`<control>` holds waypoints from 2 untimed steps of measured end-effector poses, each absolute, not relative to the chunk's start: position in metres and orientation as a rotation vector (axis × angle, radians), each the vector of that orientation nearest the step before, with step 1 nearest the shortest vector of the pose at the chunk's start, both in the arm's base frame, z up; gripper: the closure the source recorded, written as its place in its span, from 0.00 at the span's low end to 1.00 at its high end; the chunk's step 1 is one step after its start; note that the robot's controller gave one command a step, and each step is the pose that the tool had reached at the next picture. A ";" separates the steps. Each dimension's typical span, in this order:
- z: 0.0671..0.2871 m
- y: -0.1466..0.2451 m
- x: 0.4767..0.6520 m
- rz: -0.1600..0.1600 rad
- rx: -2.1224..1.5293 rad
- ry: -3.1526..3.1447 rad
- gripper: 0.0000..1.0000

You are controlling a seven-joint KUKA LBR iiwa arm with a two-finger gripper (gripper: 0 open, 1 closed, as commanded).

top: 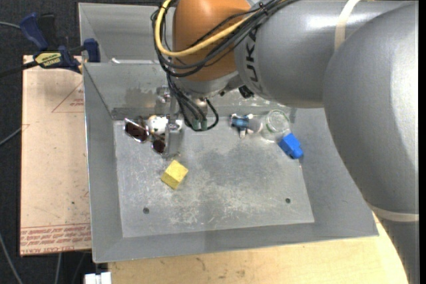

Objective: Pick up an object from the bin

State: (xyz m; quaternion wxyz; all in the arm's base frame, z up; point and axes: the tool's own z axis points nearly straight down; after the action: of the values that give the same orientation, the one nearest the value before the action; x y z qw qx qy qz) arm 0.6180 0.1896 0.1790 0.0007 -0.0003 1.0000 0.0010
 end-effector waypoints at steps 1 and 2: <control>0.118 0.202 0.625 0.006 0.099 3.133 0.00; 0.078 0.205 0.624 0.002 0.214 3.135 0.00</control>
Offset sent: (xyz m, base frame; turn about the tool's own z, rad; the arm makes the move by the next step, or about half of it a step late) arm 0.0100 0.0211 -0.0464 0.3327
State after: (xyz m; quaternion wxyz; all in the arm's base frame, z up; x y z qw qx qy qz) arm 0.6239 0.2047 0.0781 -0.0002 0.0682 0.9977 0.0007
